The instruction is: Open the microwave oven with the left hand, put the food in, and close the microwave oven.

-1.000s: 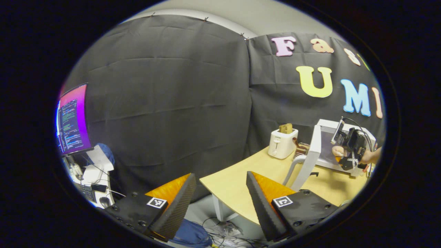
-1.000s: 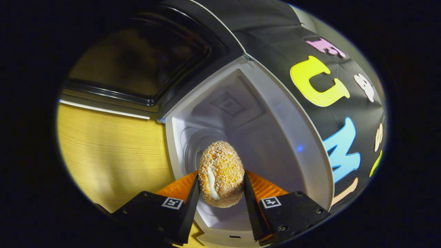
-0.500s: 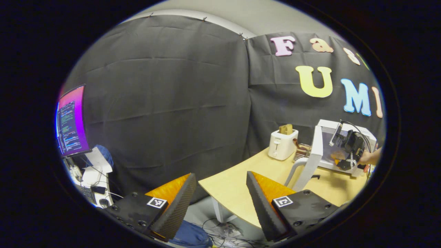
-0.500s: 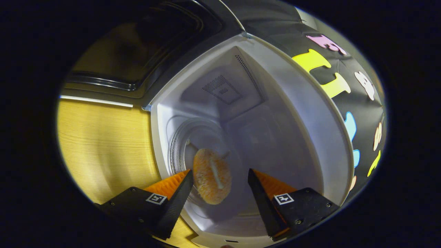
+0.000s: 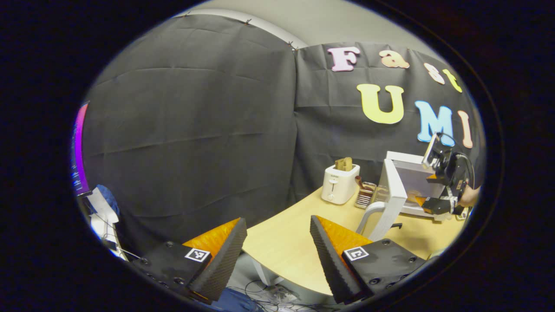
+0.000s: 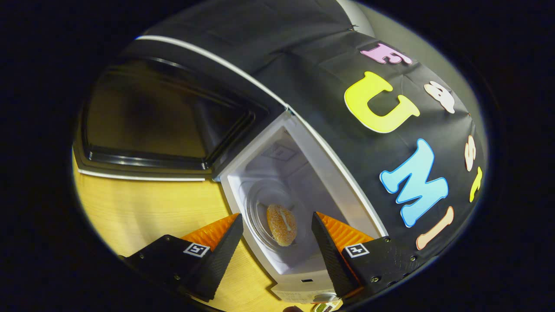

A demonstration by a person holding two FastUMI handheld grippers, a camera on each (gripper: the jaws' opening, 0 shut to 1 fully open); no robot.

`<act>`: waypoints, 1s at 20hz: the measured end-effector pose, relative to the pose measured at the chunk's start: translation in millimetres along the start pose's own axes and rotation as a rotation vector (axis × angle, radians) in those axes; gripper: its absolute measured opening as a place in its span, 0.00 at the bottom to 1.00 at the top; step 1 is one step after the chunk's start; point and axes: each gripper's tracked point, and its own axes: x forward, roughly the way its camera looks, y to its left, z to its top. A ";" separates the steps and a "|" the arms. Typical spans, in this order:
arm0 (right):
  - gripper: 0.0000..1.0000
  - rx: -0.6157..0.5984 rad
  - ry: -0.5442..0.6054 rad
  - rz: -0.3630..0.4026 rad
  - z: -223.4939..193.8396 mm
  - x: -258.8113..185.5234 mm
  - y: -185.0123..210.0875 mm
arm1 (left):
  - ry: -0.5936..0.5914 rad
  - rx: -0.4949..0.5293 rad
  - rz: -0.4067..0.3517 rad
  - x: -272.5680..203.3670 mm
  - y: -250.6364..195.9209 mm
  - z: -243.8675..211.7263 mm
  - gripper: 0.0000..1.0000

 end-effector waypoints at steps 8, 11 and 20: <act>0.97 0.225 -0.139 -0.100 53.5 -100.4 -27.9 | 0.011 0.028 -0.143 72.9 -27.8 -4.3 0.96; 0.97 0.279 -0.166 -0.148 59.7 -133.3 -46.1 | 0.033 0.023 -0.197 97.6 -48.3 -13.3 0.96; 0.97 0.435 -0.142 -0.271 25.4 -215.8 -82.7 | 0.140 0.070 -0.310 127.6 -103.7 -55.0 0.57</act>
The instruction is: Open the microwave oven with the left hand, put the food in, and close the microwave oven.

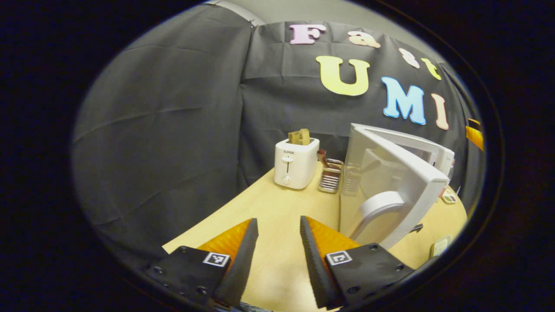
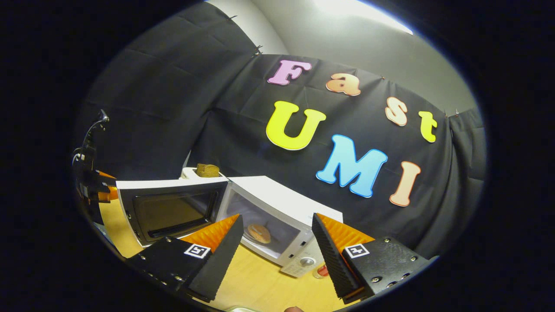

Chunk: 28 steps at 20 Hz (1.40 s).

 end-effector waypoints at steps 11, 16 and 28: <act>0.97 0.033 0.056 -0.095 -35.6 -41.4 -55.2 | 0.007 0.074 -0.079 3.5 -55.5 0.1 0.08; 0.97 0.062 0.058 -0.110 -44.2 -47.5 -78.1 | 0.008 0.058 -0.129 -11.5 -92.1 2.2 0.08; 0.97 0.090 0.064 -0.147 -61.7 -66.6 -130.2 | -0.057 0.136 -0.277 -22.1 -206.4 32.2 0.00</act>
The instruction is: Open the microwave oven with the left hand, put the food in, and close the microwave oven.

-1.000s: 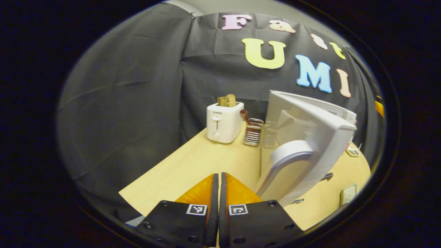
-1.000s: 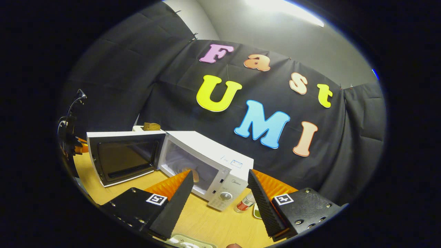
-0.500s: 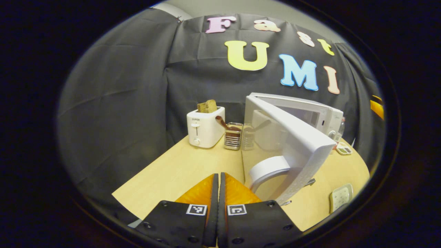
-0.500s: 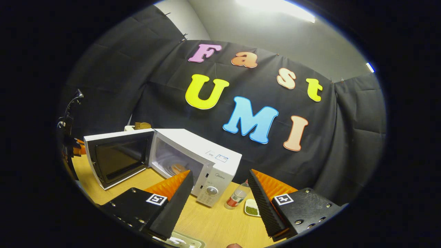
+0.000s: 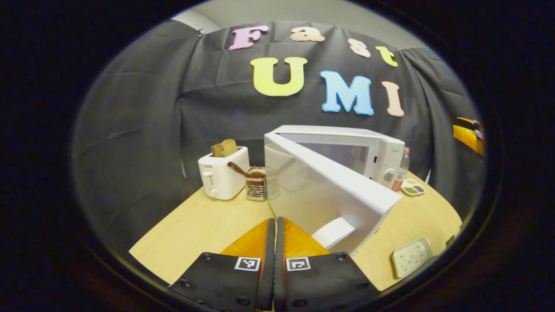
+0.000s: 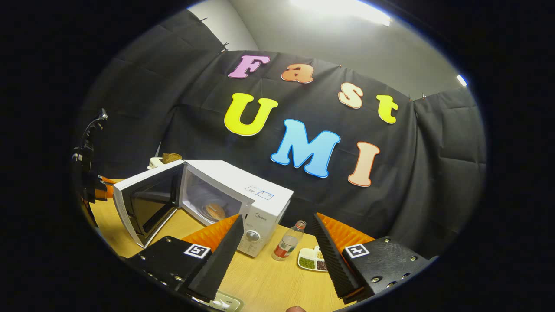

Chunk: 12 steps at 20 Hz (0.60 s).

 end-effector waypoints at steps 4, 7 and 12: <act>0.96 0.025 0.013 -0.044 -8.6 -7.3 -25.1 | -0.015 0.017 -0.047 13.1 -28.3 12.3 0.08; 0.97 0.032 0.025 -0.079 -15.0 -13.6 -42.7 | -0.027 0.027 -0.083 20.7 -49.7 20.1 0.08; 0.97 0.045 0.041 -0.134 -23.6 -22.4 -70.1 | -0.039 0.048 -0.149 37.8 -85.9 32.7 0.08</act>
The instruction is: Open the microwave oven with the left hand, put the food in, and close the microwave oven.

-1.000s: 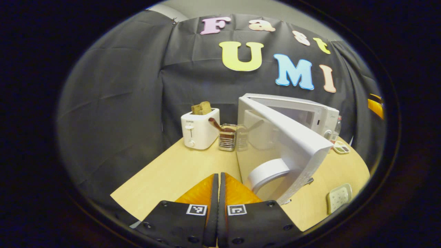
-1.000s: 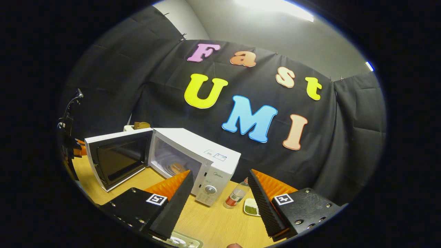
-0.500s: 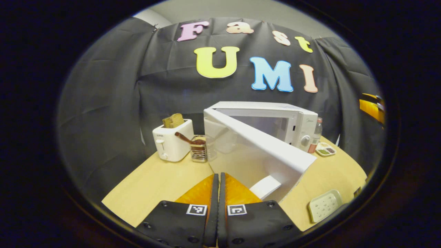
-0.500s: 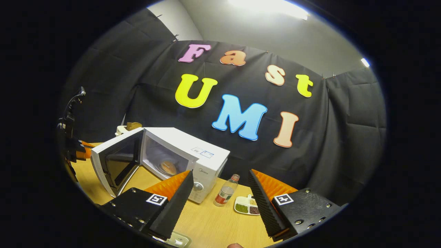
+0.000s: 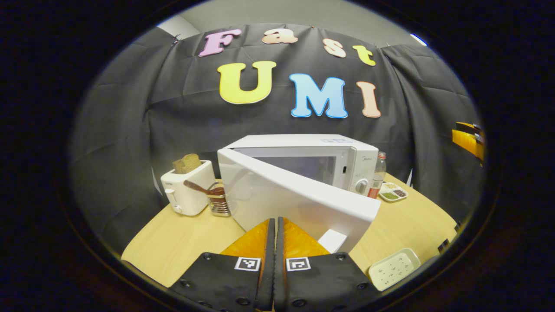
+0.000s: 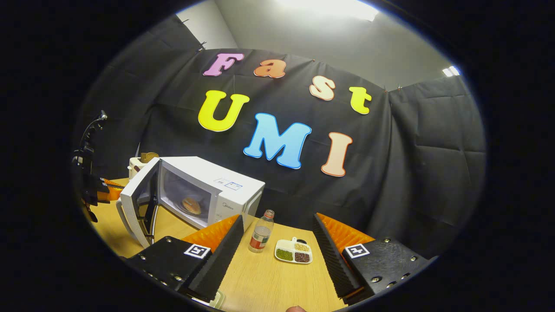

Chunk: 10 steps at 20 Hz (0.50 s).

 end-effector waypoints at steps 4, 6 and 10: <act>0.97 0.004 0.015 -0.035 -7.7 -4.0 -15.2 | -0.010 0.015 -0.054 17.9 -27.1 10.9 0.08; 0.97 -0.003 0.017 -0.047 -8.5 -7.2 -21.6 | -0.015 0.019 -0.073 27.1 -37.5 15.0 0.08; 0.97 0.004 0.029 -0.067 -11.5 -9.1 -29.9 | -0.023 0.015 -0.124 46.2 -62.2 25.4 0.08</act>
